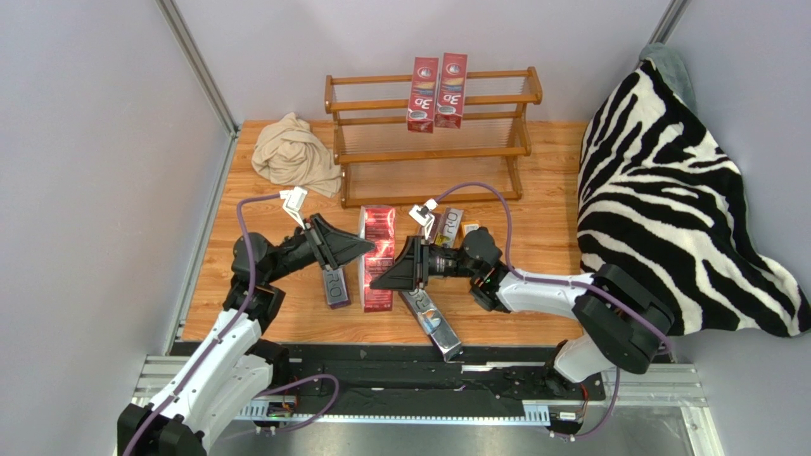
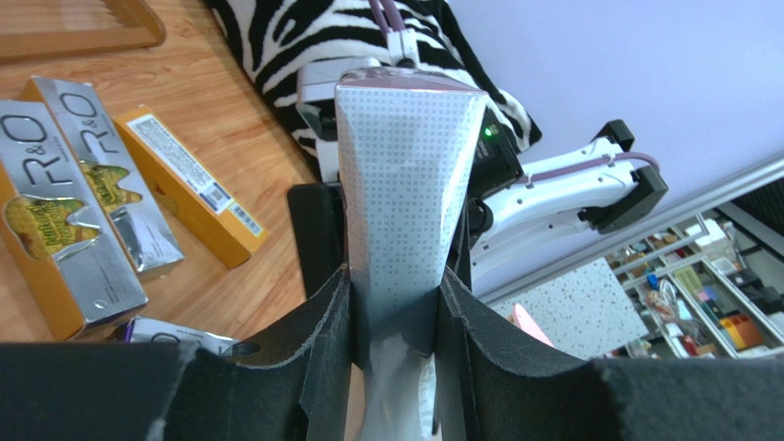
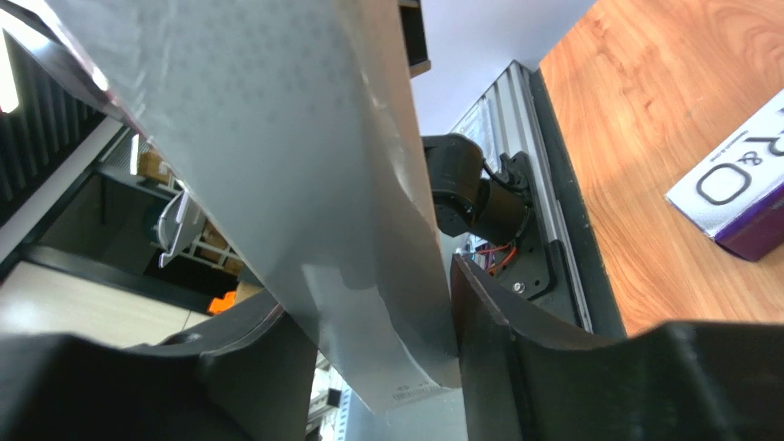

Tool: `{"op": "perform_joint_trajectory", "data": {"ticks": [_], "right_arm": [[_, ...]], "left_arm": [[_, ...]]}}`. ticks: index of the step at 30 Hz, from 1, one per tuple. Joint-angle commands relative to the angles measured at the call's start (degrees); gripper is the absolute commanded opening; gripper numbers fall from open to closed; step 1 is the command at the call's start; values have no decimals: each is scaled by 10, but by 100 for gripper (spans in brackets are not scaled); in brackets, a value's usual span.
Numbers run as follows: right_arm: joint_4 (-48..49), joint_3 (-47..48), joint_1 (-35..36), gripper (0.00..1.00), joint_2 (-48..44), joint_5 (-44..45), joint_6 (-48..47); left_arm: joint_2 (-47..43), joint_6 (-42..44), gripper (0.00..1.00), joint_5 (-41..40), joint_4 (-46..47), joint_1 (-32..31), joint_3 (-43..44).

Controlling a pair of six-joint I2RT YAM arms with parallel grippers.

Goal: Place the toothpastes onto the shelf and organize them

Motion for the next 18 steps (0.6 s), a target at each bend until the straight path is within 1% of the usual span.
{"op": "perform_joint_trajectory", "data": {"ticks": [1,2,5,7,8,9,10,11,12,13,14,15,17,18], "right_arm": [[111,27,20,44,37,8,57],[115,28,22,41,42,8,57],[117,24,23,38,42,12,58],[105,24,24,36,35,14,53],[96,25,23,35,31,13,44],[73,30,24,35,26,13,36],[55,32,23,34,15,12,29],[32,38,24,34,7,12,7],[-22,42,23,34,-2,11,-7],[-55,54,23,34,-9,11,-26],[-90,61,24,34,-28,11,-63],[-168,71,23,34,-36,11,-86],[-252,104,23,34,-60,16,-132],[-321,115,24,34,-66,17,-173]], "left_arm": [[-14,-25,41,-24,78,-6,-6],[-17,-25,41,-29,78,-6,-7],[-20,-20,44,-26,69,-6,-2],[-21,-14,50,-26,61,-7,4],[-21,-12,53,-24,57,-6,5],[-24,-10,63,-25,52,-6,5],[-26,-3,68,-26,44,-6,10],[-28,13,71,-27,15,-6,13],[-35,28,76,-27,-4,-6,18],[-39,41,77,-28,-25,-6,28],[-43,72,79,-30,-72,-6,34],[-50,85,81,-32,-95,-6,41],[-56,109,82,-28,-146,-6,58],[-54,127,82,-25,-158,-6,63]]}}
